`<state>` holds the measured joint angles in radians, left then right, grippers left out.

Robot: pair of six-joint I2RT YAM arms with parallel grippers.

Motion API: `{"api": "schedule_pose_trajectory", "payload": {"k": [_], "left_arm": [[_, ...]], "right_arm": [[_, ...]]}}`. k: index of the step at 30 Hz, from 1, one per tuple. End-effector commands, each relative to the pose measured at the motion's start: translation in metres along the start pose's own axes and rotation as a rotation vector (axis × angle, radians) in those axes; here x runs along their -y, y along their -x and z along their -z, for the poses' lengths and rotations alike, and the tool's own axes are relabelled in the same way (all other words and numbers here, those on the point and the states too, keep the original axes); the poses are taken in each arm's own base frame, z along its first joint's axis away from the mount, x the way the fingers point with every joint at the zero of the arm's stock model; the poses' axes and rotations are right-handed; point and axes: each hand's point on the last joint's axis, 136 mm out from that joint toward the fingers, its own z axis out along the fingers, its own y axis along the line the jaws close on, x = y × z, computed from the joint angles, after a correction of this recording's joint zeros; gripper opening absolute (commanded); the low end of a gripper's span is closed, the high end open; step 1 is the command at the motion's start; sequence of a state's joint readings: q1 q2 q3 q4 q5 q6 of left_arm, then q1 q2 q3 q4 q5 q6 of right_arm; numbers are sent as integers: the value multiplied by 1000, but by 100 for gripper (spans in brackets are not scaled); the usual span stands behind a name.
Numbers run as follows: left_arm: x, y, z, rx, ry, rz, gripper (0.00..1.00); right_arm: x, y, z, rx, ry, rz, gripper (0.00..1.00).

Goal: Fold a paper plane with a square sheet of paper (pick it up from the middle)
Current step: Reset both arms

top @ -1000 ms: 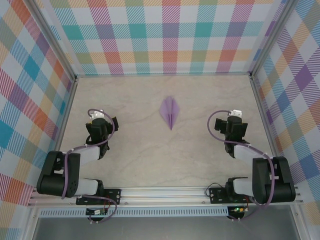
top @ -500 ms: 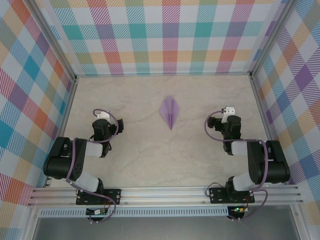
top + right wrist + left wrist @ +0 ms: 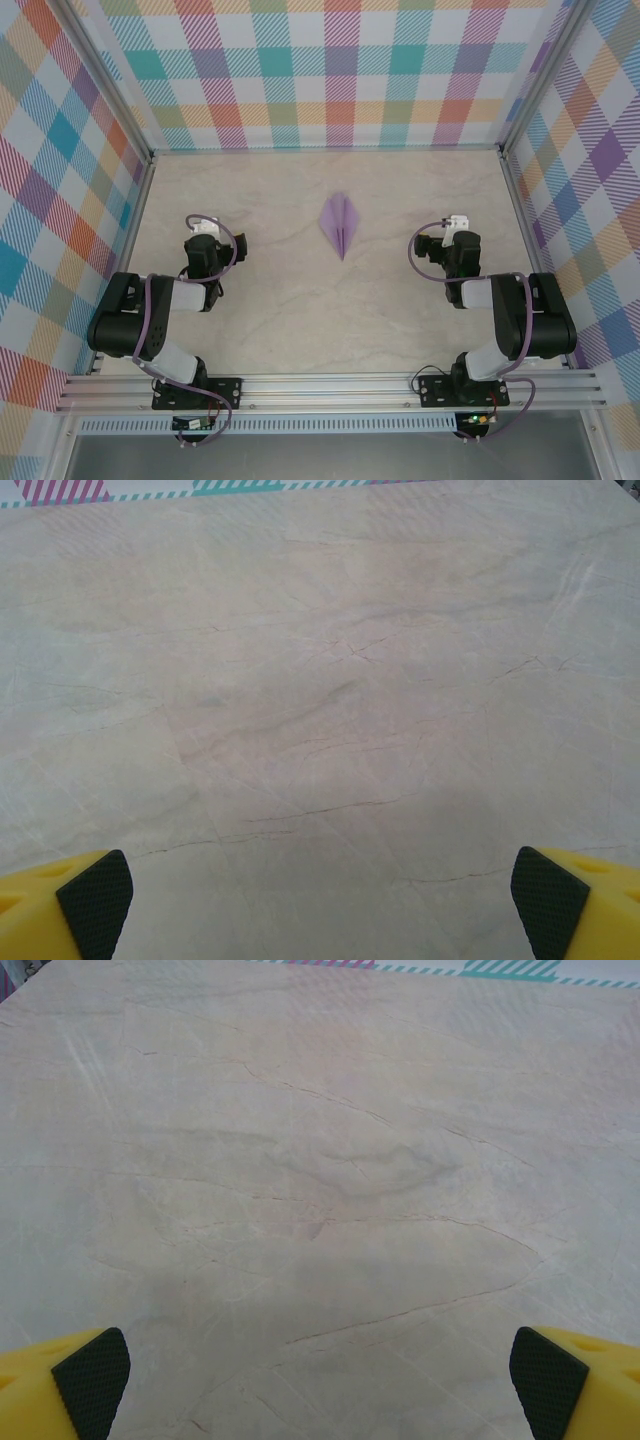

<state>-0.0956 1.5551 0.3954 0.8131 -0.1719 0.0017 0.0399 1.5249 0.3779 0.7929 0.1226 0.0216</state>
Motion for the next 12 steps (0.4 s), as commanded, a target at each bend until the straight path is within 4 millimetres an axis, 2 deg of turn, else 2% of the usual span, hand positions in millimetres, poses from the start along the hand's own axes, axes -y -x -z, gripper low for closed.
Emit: {"api": "schedule_pose_trajectory", "payload": {"k": [1,12], "left_arm": [[1,6,-4,5,-12,-11,100],[3,6,-5,1,-25,-15,100]], "right_arm": [[1,21,-2,63,-3,-13,100],[-2,20,-1,65,13,-7,100]]}}
